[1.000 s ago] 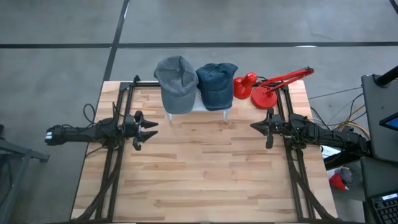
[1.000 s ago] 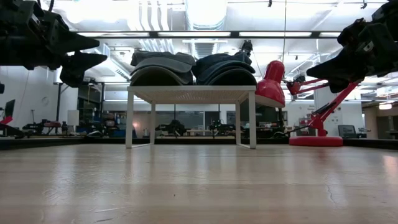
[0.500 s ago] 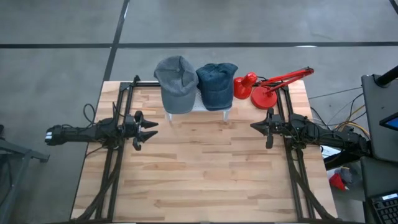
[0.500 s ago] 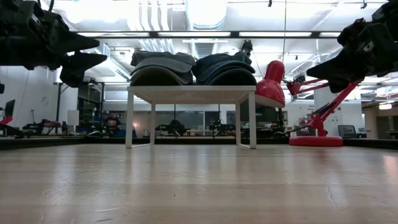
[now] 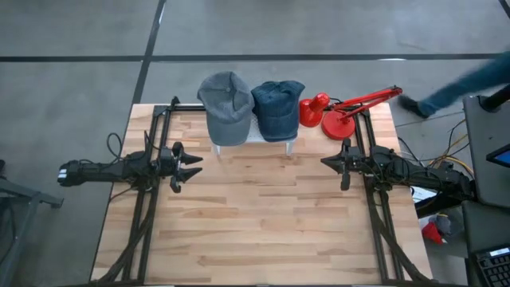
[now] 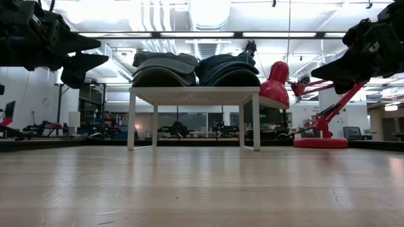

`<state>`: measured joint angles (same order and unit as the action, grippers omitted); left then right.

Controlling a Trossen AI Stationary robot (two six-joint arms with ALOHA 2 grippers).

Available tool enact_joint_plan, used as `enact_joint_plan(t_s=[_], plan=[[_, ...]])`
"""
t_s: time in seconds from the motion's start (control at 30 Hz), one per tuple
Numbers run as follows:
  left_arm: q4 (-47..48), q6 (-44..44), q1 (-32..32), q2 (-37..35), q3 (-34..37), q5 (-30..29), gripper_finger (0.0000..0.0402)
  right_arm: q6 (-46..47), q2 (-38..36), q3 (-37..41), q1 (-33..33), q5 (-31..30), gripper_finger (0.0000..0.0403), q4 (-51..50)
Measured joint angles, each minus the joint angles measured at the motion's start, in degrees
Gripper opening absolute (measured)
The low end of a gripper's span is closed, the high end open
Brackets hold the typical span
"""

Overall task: Pick & Place hat
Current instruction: Return to Home Position

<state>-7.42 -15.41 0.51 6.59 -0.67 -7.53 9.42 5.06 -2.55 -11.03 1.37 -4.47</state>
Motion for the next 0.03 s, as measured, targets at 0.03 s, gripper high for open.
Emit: enact_joint_plan(t_s=[0.03], plan=[[-0.01, 0.0, 0.0, -0.01, 0.0, 0.0, 0.0204, 0.01, 0.0, -0.02, 0.0, 0.0, 0.0008, 0.0]])
